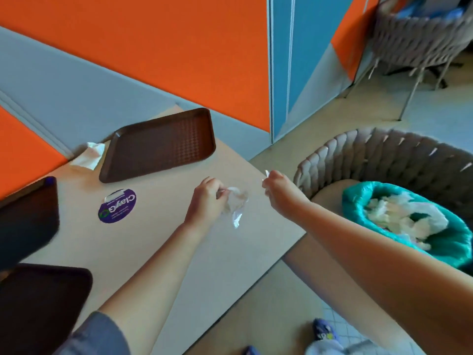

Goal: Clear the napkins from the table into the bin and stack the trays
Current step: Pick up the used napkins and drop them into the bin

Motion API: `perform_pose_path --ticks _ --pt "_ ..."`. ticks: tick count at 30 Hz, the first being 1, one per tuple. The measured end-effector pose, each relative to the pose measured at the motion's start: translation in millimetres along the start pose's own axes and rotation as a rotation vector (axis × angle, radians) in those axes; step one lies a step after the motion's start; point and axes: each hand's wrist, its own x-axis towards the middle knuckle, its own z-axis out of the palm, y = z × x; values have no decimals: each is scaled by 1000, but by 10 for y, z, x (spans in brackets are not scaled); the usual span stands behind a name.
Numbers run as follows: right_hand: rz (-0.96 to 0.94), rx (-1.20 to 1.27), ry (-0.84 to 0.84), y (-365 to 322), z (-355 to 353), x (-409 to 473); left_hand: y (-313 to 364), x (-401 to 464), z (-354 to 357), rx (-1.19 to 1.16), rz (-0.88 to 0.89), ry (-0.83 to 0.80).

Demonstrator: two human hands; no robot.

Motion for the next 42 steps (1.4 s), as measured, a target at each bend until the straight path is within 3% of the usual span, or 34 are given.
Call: perform_pose_path --ticks 13,17,24,28,30,33,35,37,39,42 --pt "294 -8 109 2163 -854 -646 1875 600 1945 -99 187 -266" --pt "408 -6 12 2906 -836 -951 2344 637 2592 -146 206 -335" --pt "617 120 13 3685 -443 -1388 2530 499 3606 -131 314 -532" --pt "708 230 24 3974 -140 -1409 2276 425 4138 -26 327 -782" --pt "731 216 -61 4066 -8 -1401 2148 407 4290 120 322 -946" --pt "752 229 -390 4076 39 -1365 2175 375 4361 340 332 -1222" --pt "731 138 -595 4065 29 -1324 2282 372 4349 404 327 -1303" --pt "740 69 -664 4039 -12 -1280 2325 417 4304 383 256 -1339" --pt "775 54 -565 4014 -80 -1244 2347 465 4199 295 217 -1300" --pt "672 -123 -230 3896 -273 -1145 2351 543 3942 144 165 -1127"
